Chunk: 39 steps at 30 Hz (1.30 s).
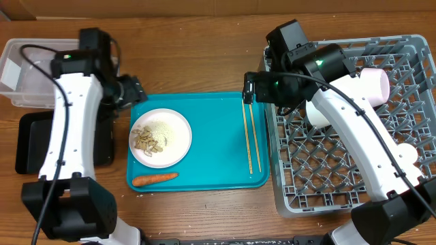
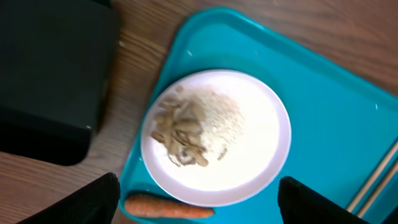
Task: Sort waste into correct bins and load items into the dishwasher
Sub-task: 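Reach the right gripper to the chopsticks on the teal tray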
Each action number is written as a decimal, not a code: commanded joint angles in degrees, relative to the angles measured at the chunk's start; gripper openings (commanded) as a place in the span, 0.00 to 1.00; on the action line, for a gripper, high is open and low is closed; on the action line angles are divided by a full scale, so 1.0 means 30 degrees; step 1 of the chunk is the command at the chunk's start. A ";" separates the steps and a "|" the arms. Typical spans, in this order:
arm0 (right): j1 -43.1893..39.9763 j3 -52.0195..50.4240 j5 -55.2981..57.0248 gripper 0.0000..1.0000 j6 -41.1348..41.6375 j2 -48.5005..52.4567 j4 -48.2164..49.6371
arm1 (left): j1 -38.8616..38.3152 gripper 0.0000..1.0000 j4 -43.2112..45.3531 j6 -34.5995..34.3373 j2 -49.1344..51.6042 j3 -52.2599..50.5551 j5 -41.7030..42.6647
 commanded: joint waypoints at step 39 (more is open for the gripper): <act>0.4153 -0.8881 0.2135 0.58 0.0612 0.4036 0.7745 | -0.2433 0.89 -0.1333 -0.0648 -0.0087 0.0219 0.0168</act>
